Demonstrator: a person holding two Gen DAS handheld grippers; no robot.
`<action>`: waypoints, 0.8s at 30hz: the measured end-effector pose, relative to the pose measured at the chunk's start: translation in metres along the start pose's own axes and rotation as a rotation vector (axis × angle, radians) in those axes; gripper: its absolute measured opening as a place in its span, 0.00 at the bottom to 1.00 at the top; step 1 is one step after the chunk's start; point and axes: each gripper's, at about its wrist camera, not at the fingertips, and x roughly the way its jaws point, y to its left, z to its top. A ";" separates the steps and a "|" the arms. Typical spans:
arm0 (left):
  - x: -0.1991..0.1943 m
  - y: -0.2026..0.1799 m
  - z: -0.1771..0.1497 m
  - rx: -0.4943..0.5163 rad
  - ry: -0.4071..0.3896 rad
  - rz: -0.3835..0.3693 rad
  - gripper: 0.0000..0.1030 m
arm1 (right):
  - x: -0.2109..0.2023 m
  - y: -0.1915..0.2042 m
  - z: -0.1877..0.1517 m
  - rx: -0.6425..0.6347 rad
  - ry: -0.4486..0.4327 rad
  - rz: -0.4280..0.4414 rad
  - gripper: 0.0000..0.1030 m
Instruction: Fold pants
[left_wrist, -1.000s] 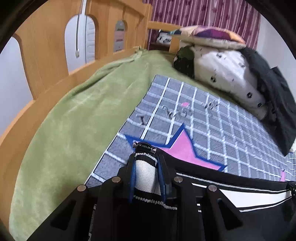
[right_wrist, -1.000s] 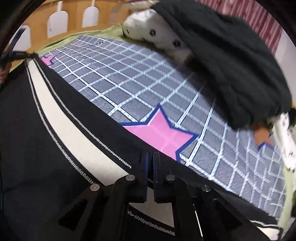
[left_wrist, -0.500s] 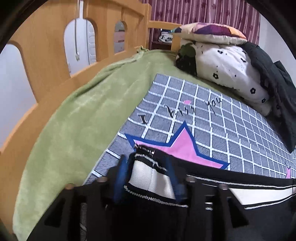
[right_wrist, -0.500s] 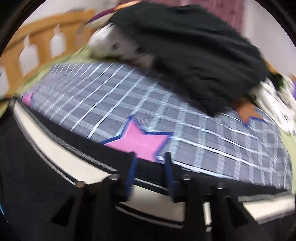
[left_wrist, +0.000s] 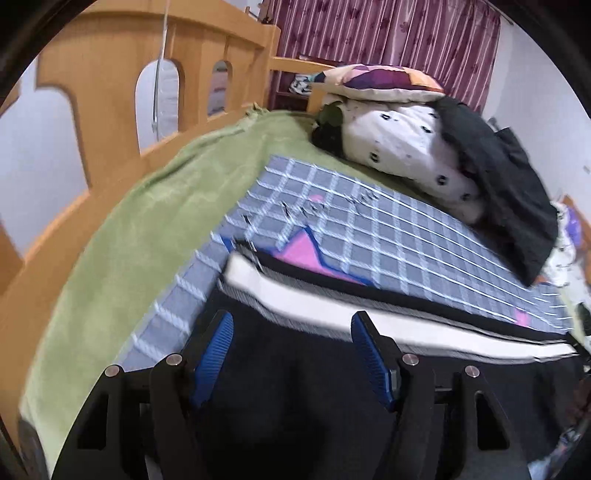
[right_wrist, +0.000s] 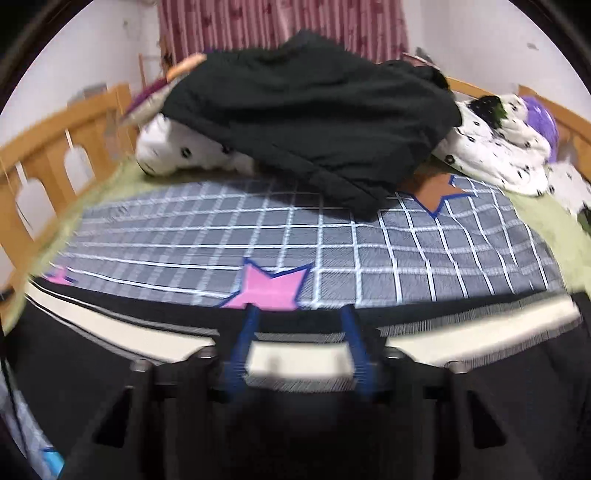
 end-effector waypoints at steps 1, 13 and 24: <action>-0.007 -0.002 -0.012 -0.002 0.026 -0.020 0.63 | -0.007 0.005 -0.007 0.014 -0.005 0.014 0.58; -0.034 0.059 -0.126 -0.235 0.086 -0.146 0.62 | -0.028 0.039 -0.087 0.117 0.161 -0.001 0.58; 0.007 0.100 -0.095 -0.437 0.024 -0.132 0.60 | -0.060 0.074 -0.107 -0.026 0.069 -0.047 0.58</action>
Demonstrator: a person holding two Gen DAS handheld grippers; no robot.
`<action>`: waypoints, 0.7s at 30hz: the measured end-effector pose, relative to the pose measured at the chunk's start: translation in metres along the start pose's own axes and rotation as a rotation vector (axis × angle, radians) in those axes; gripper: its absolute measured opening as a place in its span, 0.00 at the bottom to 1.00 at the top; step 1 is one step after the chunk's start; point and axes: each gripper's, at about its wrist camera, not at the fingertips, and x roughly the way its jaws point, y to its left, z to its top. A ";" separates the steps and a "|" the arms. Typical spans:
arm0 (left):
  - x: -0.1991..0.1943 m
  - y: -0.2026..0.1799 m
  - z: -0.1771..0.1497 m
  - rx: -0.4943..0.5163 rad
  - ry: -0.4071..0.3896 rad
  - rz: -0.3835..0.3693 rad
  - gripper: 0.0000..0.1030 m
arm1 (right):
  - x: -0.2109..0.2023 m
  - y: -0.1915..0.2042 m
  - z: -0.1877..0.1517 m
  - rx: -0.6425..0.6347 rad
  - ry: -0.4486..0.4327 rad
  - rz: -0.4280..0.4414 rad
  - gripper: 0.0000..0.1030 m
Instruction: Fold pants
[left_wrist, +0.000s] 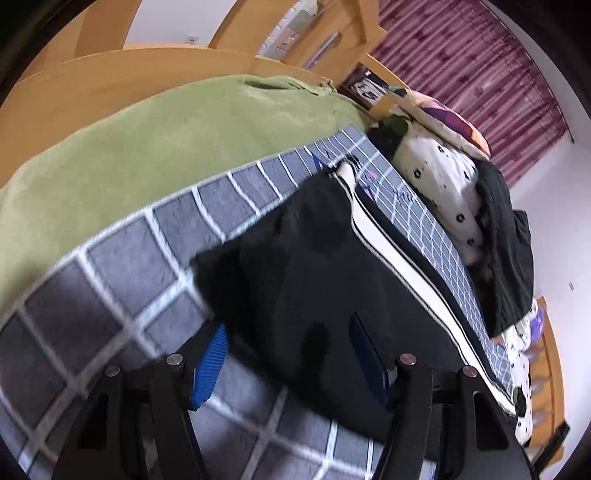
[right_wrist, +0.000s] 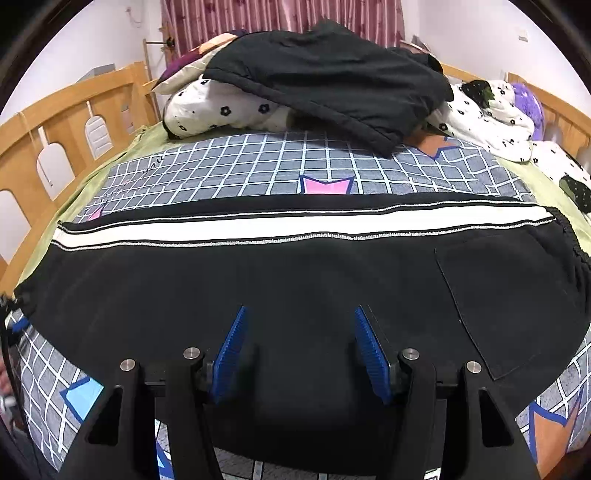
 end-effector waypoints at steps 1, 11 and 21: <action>0.002 0.000 0.004 -0.007 -0.003 0.011 0.57 | -0.001 0.000 0.000 -0.008 -0.005 -0.005 0.58; -0.012 -0.059 0.010 0.198 -0.180 0.304 0.17 | -0.012 -0.047 -0.011 0.058 -0.017 -0.036 0.58; -0.057 -0.316 -0.096 0.852 -0.346 0.168 0.14 | -0.055 -0.119 -0.015 0.089 -0.106 -0.163 0.58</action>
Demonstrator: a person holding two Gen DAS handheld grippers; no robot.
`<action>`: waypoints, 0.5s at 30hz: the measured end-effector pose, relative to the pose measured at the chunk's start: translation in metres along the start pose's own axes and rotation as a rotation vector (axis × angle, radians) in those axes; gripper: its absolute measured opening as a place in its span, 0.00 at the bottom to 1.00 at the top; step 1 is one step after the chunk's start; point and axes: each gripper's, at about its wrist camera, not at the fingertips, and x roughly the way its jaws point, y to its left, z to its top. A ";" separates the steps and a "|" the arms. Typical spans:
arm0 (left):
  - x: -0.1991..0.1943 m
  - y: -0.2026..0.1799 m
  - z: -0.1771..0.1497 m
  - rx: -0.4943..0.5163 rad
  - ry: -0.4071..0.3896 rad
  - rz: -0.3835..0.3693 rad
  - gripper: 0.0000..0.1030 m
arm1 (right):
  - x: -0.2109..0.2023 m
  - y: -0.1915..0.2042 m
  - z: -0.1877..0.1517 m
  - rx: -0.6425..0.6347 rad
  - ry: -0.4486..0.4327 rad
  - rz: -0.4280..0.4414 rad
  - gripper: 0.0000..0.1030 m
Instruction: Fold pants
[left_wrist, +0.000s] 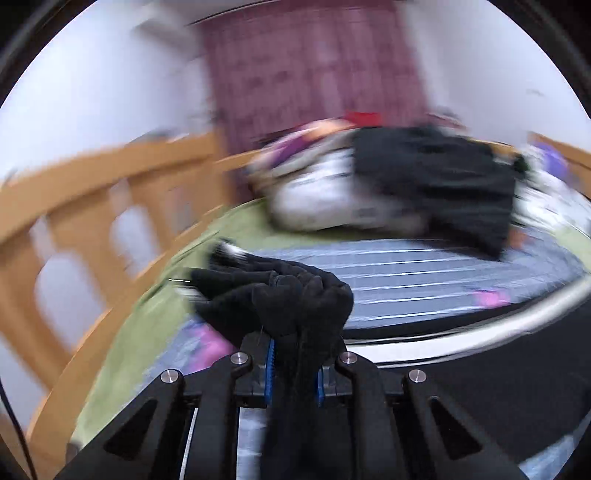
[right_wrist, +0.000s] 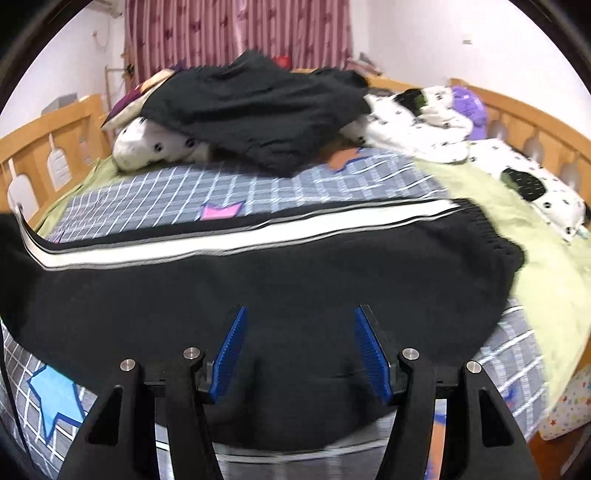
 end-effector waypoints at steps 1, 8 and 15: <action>-0.004 -0.028 0.004 0.037 -0.003 -0.043 0.14 | -0.006 -0.011 0.000 0.014 -0.019 -0.021 0.58; -0.003 -0.217 -0.046 0.177 0.146 -0.408 0.14 | -0.050 -0.085 -0.002 0.141 -0.144 -0.138 0.58; -0.008 -0.253 -0.104 0.215 0.236 -0.452 0.20 | -0.046 -0.115 -0.006 0.244 -0.124 -0.088 0.58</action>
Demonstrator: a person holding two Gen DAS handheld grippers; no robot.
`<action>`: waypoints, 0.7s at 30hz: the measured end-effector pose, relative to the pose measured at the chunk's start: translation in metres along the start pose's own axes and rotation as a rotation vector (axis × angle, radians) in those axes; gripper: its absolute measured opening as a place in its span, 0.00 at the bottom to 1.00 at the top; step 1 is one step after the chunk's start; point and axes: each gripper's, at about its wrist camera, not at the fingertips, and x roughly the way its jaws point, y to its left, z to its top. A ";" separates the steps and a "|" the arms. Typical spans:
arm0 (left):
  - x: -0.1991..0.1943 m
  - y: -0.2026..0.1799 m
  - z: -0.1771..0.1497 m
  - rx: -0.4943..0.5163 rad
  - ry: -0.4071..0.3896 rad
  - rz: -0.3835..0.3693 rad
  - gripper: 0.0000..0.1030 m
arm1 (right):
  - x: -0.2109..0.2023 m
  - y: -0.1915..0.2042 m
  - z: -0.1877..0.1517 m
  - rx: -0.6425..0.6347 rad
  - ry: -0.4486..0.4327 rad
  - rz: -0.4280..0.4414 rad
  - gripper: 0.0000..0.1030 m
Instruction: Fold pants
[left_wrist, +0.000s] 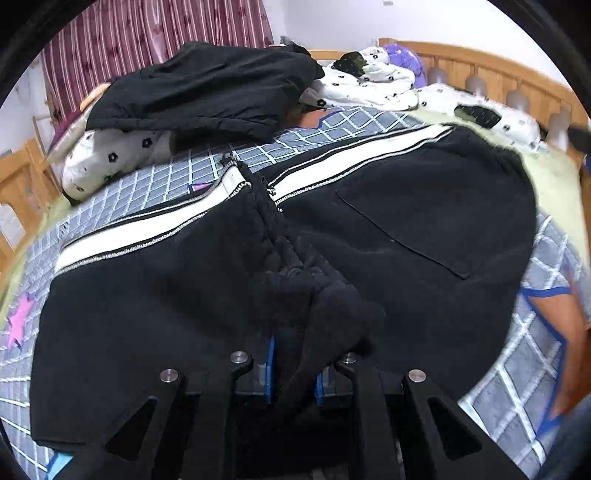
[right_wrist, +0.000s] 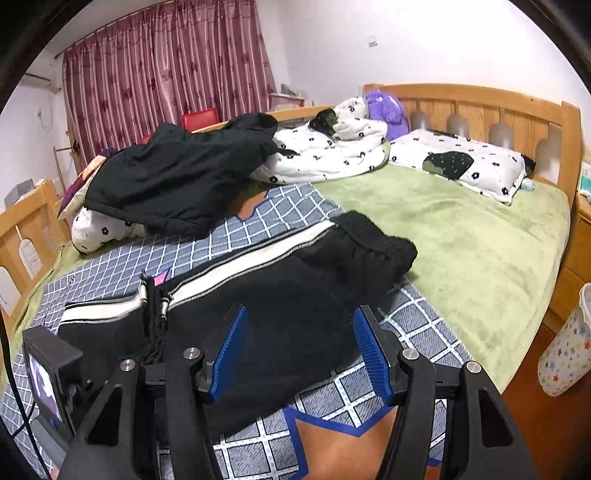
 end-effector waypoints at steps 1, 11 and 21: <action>-0.008 0.009 -0.001 -0.024 0.018 -0.074 0.25 | 0.001 0.001 -0.001 -0.005 0.004 0.003 0.58; -0.087 0.131 -0.036 -0.199 -0.024 0.028 0.65 | 0.015 0.075 -0.019 -0.109 0.117 0.230 0.58; -0.099 0.224 -0.088 -0.332 0.015 0.146 0.65 | 0.071 0.168 -0.065 -0.290 0.263 0.265 0.46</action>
